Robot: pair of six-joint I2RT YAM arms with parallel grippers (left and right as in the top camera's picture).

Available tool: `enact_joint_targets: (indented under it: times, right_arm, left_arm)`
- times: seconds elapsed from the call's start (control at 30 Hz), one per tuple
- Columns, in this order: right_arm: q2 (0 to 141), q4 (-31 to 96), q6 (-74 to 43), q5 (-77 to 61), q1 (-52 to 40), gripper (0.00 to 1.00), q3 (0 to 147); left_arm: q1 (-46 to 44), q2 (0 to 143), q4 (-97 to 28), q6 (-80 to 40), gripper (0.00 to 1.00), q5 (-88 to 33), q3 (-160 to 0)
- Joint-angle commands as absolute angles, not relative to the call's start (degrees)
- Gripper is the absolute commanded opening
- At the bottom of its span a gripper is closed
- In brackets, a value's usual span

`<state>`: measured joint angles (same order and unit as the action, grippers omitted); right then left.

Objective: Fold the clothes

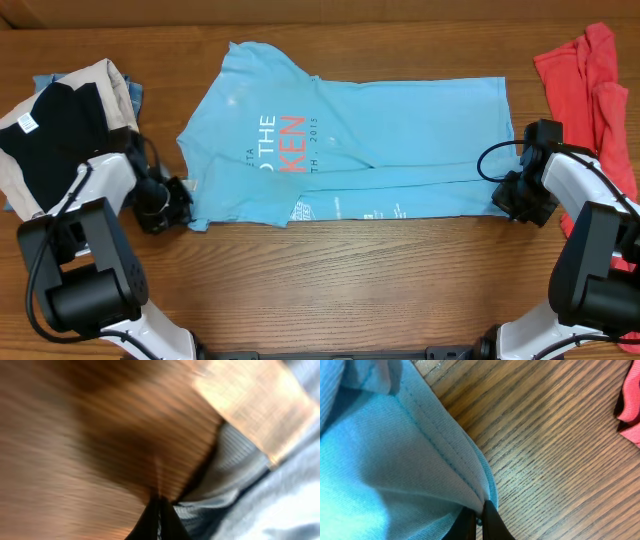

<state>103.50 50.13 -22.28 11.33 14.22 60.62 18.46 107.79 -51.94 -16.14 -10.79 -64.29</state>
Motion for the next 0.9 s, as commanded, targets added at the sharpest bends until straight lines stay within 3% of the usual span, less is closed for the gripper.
enact_joint_targets:
  times: [0.0,0.47,0.73,0.87]
  right_arm:
    - [104.18,50.19,-22.74,10.85,14.44,0.04,60.07]
    - [104.18,50.04,-22.74,10.85,14.44,0.04,60.07]
    - [104.18,50.09,-22.74,10.85,14.44,0.04,60.07]
    - [104.18,50.33,-22.74,10.85,14.44,0.04,60.51]
  left_arm:
    - [22.41,107.44,-51.57,-16.43,0.04,-7.79,-65.41]
    - [22.44,107.04,-50.74,-13.26,0.04,-13.45,-65.43]
    - [22.48,100.62,-51.92,-13.28,0.19,-12.84,-68.20]
    - [22.48,97.14,-54.28,-13.28,0.20,-12.71,-70.32]
